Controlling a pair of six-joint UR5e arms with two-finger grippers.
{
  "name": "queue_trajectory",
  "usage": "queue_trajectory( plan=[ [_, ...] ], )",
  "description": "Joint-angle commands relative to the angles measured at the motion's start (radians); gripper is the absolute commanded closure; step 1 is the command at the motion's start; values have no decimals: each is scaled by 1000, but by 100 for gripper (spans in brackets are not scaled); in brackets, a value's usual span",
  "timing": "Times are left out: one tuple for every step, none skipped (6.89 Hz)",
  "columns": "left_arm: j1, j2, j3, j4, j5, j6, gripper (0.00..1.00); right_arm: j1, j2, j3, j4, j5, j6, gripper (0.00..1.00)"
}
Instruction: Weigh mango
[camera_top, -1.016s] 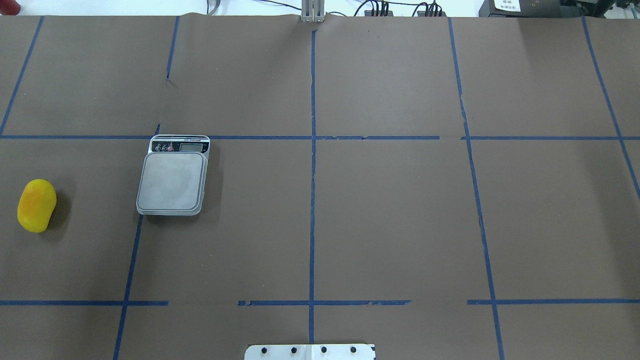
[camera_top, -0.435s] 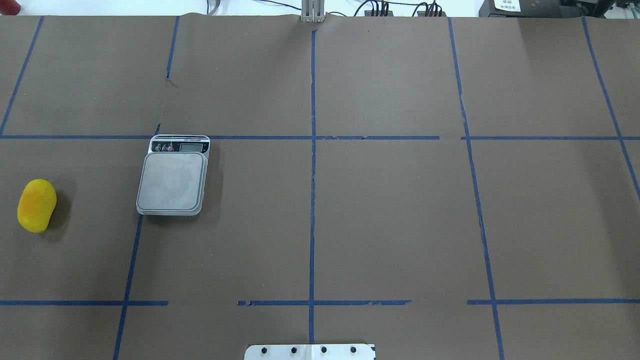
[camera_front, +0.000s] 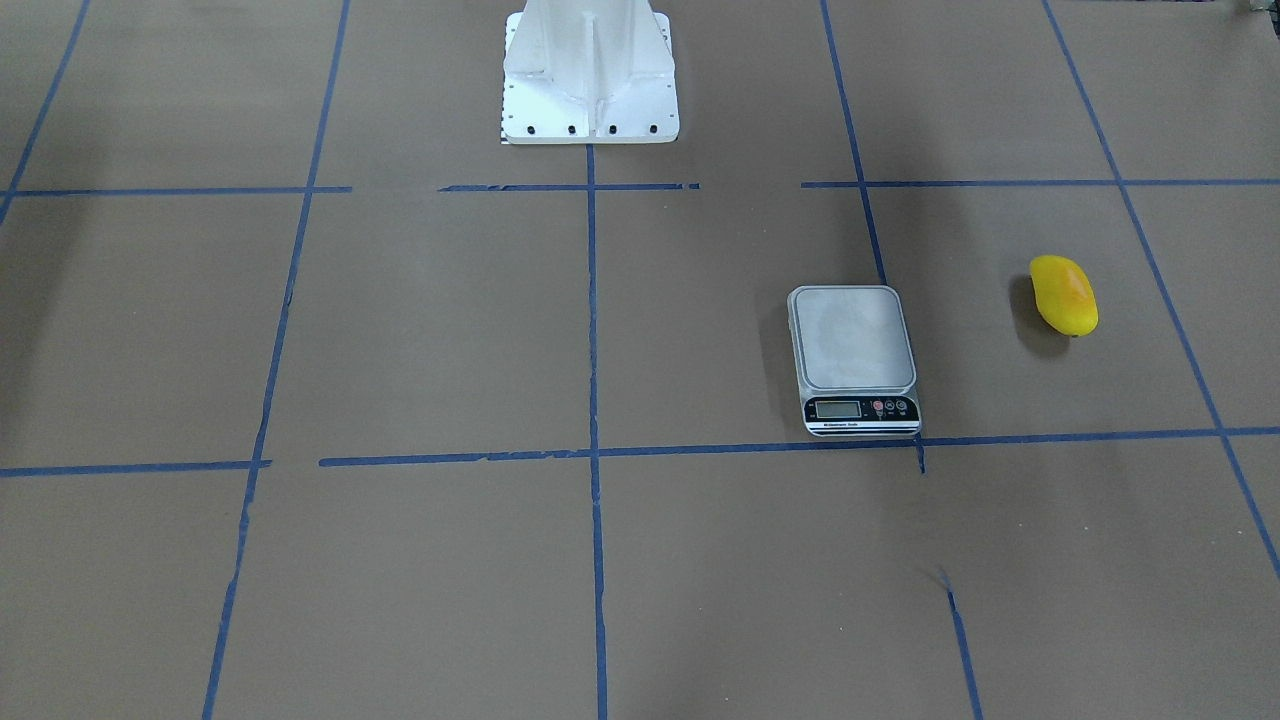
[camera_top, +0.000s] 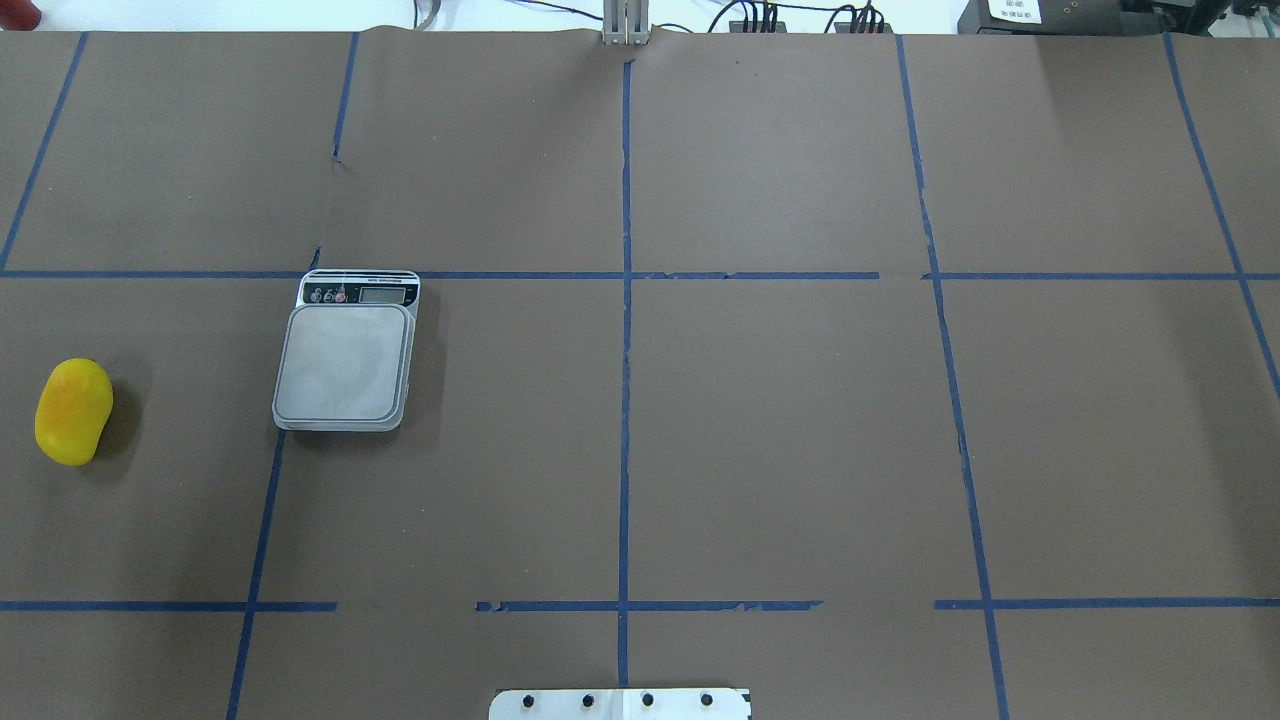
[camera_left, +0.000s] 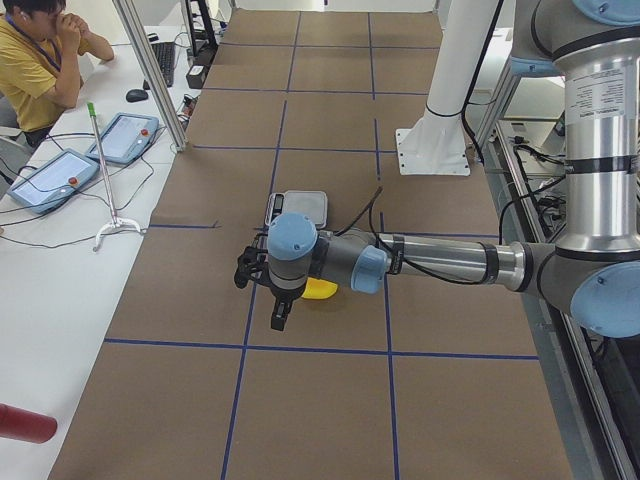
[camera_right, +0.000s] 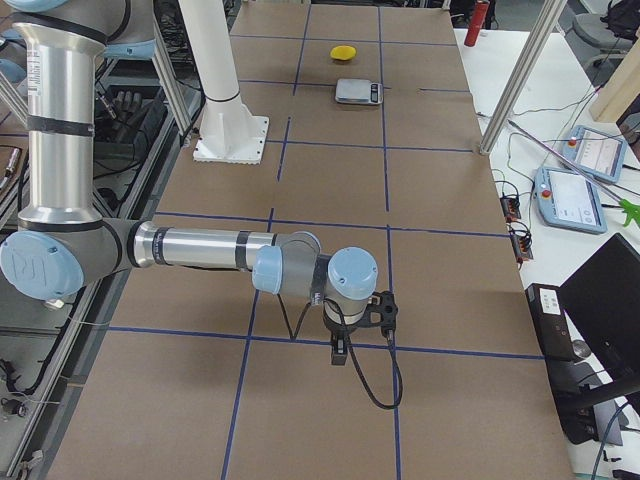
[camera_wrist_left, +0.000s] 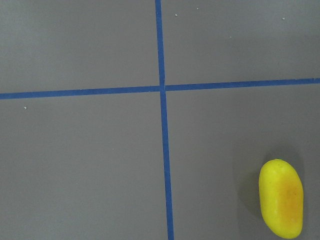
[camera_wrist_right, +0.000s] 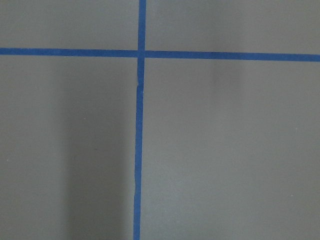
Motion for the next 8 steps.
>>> queue_trajectory(
  plan=[
    [214,-7,-17,-69,35,-303,0,0,0,0,1,0,0,0],
    [309,-7,-6,-171,118,-507,0,0,0,0,1,0,0,0],
    [365,-7,44,-264,120,-572,0,0,0,0,1,0,0,0],
    [382,-9,61,-298,123,-600,0,0,0,0,0,0,0,0],
    [387,-9,63,-298,126,-605,0,0,0,0,0,0,0,0],
    [407,-12,75,-300,126,-602,0,0,0,0,0,0,0,0],
    [433,-16,100,-303,126,-604,0,0,0,0,0,0,0,0],
    [450,-27,112,-303,129,-602,0,0,0,0,0,0,0,0]
  ],
)
